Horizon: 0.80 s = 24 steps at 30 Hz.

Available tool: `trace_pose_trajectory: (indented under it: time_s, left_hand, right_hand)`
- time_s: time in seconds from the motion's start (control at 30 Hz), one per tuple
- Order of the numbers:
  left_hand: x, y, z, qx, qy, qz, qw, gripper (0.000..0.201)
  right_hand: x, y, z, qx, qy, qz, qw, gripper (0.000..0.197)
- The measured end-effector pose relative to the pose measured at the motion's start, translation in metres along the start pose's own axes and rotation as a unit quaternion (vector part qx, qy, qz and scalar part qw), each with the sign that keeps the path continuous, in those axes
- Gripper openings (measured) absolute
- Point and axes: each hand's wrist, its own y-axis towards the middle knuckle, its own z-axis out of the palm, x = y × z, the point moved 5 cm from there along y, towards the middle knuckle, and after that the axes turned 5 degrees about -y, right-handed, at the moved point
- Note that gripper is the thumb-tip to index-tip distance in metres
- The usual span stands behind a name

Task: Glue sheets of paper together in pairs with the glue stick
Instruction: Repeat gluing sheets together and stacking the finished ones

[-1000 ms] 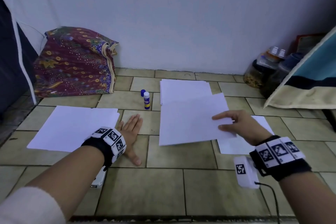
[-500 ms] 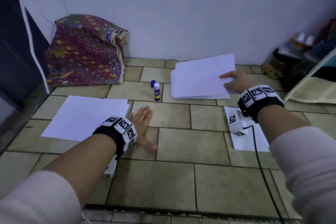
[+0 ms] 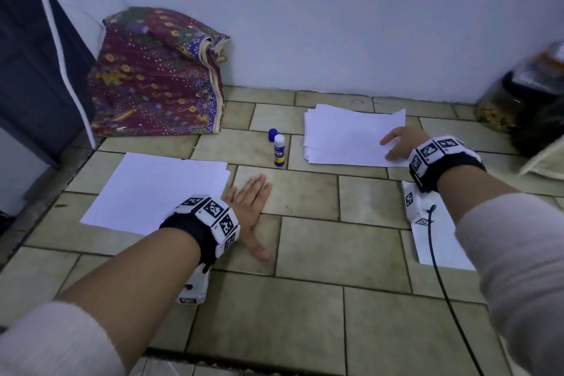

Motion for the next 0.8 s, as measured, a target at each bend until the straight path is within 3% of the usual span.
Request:
trace_pose_trajectory:
  time_s: [0.47,0.57,0.7,0.8]
  left_hand:
    - [-0.001,-0.003,-0.001,-0.004,-0.014,0.009,1.0,0.139]
    - [-0.001,-0.003,-0.001,-0.005,-0.014,0.01,1.0,0.139]
    - [0.0,-0.001,0.0,0.003,-0.011,0.01,1.0,0.139]
    - [0.002,0.0,0.001,0.003,-0.01,0.008,1.0,0.139]
  right_hand:
    - [0.001,0.012,-0.004,0.032,-0.071,-0.009,0.997,0.034]
    - [0.005,0.01,-0.009,0.039,-0.139,0.007,0.989,0.036]
    - [0.011,-0.002,-0.021,-0.022,-0.145,-0.006,0.989,0.044]
    - [0.007,-0.024,-0.017,-0.007,-0.109,-0.029,0.994,0.066]
